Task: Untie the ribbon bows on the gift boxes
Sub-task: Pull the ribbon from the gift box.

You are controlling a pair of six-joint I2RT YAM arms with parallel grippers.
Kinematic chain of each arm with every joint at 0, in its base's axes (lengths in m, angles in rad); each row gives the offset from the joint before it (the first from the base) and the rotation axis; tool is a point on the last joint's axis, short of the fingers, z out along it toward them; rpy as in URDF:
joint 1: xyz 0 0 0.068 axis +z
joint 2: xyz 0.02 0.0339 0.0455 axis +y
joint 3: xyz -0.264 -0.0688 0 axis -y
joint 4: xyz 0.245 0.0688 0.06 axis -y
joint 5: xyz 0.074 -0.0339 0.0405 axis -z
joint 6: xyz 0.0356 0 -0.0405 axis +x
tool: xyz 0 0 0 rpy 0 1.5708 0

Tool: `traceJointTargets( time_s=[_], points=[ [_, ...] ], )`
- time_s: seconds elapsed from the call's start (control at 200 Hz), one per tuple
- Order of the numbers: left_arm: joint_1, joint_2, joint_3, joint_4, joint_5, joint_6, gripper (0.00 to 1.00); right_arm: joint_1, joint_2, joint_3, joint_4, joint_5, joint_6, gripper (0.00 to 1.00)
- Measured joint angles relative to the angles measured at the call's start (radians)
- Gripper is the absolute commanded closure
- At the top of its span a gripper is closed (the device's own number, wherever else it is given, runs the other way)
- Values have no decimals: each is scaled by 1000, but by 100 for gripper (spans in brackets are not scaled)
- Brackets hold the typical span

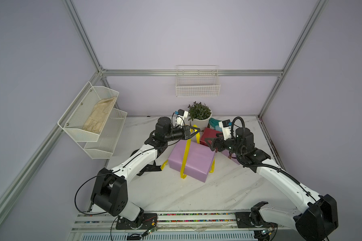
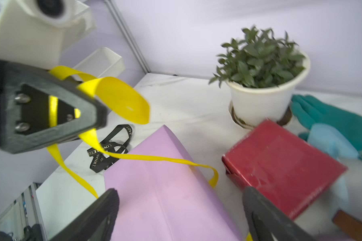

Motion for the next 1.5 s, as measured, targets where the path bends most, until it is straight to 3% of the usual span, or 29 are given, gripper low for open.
traceJointTargets(
  time_s=[0.26,0.44,0.685,0.91,1.04,1.18,1.23,1.445,1.465,1.5],
  points=[
    [0,-14,0,-9,1,10,100,3,156,-44,234,-282,-160,4],
    [0,-33,0,-23,3,11,100,19,241,-37,316,-375,-220,4],
    [3,-42,0,-39,-15,13,100,125,302,-10,360,-383,-248,4],
    [-6,-42,3,-39,-61,9,100,224,302,-32,420,-285,-238,8],
    [-8,-28,5,-18,-94,-10,100,236,302,-74,477,-227,-208,26],
    [-13,-1,8,10,-113,-36,100,233,308,-107,513,-184,-171,77],
    [-14,6,8,15,-120,-38,100,233,314,-107,515,-176,-168,100],
    [-14,10,8,24,-136,-39,100,233,325,-105,516,-171,-135,100],
    [-14,10,8,24,-138,-38,88,233,325,-105,518,-171,-130,100],
    [-14,10,8,22,-146,-28,54,233,325,-105,520,-171,-123,100]
  ],
)
